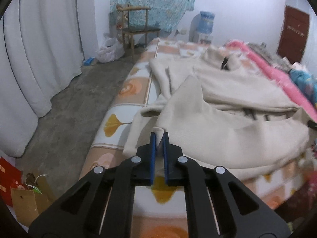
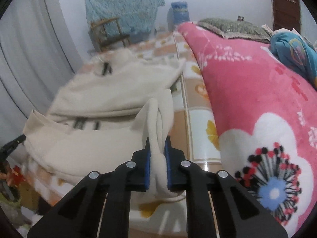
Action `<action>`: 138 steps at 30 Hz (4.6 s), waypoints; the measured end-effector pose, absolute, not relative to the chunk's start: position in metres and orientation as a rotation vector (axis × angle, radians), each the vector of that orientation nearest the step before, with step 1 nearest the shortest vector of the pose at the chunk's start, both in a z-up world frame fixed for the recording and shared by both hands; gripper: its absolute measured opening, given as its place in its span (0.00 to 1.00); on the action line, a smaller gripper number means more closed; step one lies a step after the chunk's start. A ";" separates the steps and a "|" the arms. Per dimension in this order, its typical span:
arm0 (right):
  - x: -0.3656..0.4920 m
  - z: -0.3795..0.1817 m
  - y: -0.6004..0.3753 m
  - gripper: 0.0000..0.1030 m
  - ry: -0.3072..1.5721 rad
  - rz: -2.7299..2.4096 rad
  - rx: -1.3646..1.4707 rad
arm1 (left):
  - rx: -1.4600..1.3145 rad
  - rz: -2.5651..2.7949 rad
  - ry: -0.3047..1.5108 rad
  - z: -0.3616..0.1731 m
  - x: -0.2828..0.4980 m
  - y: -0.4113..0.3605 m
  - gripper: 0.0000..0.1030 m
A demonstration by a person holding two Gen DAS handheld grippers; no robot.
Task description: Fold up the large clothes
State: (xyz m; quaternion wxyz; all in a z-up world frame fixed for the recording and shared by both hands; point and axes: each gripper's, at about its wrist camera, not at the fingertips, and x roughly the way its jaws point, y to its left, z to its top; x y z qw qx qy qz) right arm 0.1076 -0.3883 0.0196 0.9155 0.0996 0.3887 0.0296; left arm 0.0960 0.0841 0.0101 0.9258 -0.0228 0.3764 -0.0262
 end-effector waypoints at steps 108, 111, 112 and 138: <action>0.084 -0.031 -0.314 0.06 0.949 0.031 0.020 | 0.118 -0.429 0.831 -0.037 0.064 -0.060 0.09; 0.084 -0.024 -0.313 0.03 0.948 0.038 0.012 | 0.143 -0.428 0.782 -0.029 0.060 -0.060 0.04; 0.082 -0.016 -0.312 0.03 0.929 0.037 0.002 | 0.136 -0.433 0.754 -0.022 0.058 -0.058 0.04; 0.119 -0.017 -0.314 0.03 0.882 -0.074 -0.076 | 0.196 -0.361 0.709 -0.043 0.113 -0.064 0.05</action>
